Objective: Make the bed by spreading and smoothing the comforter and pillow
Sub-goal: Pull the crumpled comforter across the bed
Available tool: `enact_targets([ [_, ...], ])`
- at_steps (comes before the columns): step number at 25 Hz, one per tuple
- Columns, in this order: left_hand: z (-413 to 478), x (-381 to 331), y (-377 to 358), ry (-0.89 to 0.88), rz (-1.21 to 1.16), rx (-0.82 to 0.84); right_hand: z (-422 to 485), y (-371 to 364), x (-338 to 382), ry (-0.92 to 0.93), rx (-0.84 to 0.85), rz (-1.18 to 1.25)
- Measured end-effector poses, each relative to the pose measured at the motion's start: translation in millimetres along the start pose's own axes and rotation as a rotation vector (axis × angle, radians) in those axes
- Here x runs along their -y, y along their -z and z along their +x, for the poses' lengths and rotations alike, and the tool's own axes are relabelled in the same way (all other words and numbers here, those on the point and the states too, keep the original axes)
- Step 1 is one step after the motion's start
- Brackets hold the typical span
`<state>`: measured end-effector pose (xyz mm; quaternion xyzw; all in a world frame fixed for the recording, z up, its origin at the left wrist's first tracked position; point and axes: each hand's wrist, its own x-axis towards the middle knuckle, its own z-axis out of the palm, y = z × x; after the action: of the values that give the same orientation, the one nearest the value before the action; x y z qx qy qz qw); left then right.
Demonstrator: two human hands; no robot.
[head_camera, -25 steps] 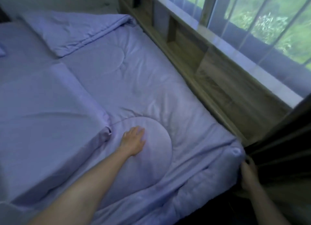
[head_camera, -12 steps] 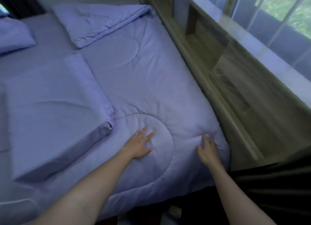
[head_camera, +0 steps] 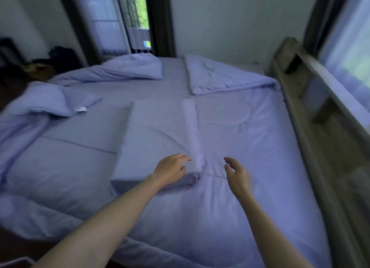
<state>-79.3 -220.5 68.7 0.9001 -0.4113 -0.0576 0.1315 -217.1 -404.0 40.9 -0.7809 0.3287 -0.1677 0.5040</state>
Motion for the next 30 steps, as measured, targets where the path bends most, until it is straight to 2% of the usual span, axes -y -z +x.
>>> enact_targets([
  [4,-45,94,78,0.272,-0.187,-0.305,-1,-83,115,0.234,0.091,0.163],
  [8,-117,187,139,0.443,-0.256,-0.484,-33,-181,206,0.354,0.241,0.301],
  [17,-243,346,232,0.546,-0.341,-0.823,-120,-372,341,0.432,0.449,0.589],
  [24,-265,437,285,0.534,-0.401,-0.889,-129,-497,415,0.454,0.561,0.667],
  [30,-229,540,319,0.472,-0.489,-0.909,-79,-609,456,0.485,0.576,0.657],
])
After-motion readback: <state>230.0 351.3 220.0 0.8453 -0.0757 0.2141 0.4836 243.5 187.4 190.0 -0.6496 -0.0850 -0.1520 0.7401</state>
